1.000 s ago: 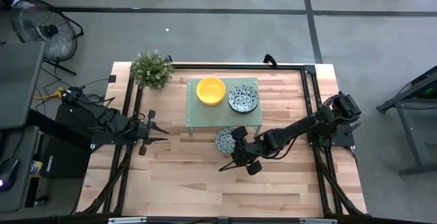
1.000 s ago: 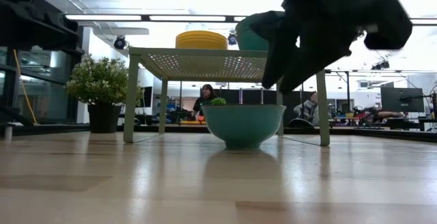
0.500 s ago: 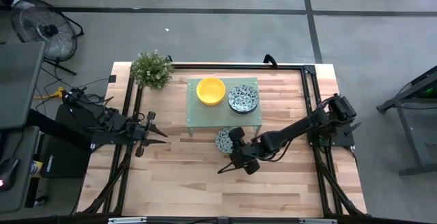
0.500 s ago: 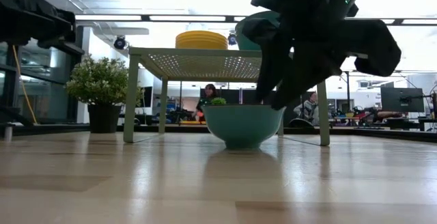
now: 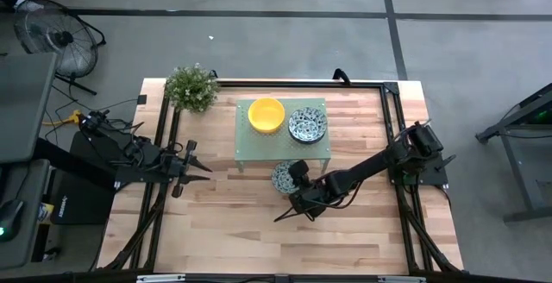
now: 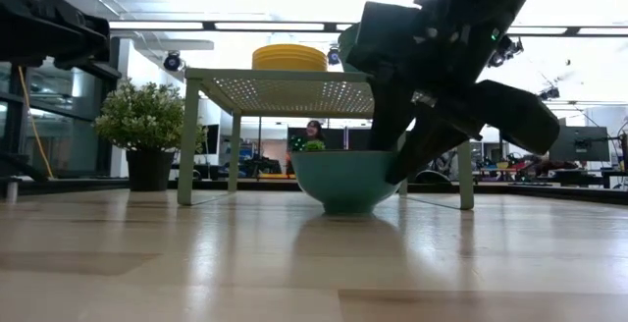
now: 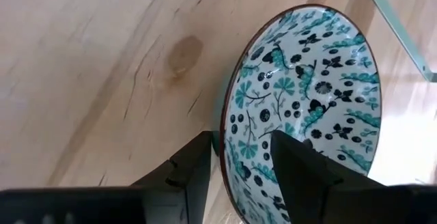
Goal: Pick & Place Mini bowls
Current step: Stack the green patterned bowl on top of the green patterned bowl on the shelf
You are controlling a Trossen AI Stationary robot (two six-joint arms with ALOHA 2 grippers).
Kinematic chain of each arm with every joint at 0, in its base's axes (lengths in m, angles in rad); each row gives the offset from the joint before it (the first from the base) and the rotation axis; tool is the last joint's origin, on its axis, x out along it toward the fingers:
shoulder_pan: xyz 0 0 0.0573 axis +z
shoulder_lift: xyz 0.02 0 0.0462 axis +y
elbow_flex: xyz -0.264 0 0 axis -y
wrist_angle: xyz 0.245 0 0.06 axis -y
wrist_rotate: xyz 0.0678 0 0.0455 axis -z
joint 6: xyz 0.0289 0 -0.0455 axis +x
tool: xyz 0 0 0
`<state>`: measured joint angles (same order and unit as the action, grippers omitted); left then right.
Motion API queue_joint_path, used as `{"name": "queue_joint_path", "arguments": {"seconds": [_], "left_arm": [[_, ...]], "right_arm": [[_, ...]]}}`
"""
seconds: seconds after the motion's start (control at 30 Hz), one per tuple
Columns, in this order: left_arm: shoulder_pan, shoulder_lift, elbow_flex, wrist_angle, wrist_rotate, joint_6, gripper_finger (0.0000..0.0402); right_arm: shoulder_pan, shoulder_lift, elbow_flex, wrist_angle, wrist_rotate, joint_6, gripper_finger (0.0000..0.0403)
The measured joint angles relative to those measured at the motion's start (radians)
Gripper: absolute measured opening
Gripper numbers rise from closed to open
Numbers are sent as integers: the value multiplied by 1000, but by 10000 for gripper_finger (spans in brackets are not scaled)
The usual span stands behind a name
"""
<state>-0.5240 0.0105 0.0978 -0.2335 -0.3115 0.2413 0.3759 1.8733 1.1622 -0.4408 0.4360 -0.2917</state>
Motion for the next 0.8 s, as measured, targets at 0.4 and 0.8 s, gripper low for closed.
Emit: {"name": "queue_joint_path", "arguments": {"seconds": [0.4, 0.8], "left_arm": [[0, 0, 0, 0, -5, -2, 104], [0, 0, 0, 0, -4, -2, 104]], "right_arm": [[1, 2, 0, 7, -7, 4, 128], [6, 2, 0, 6, -69, 21, 32]]}}
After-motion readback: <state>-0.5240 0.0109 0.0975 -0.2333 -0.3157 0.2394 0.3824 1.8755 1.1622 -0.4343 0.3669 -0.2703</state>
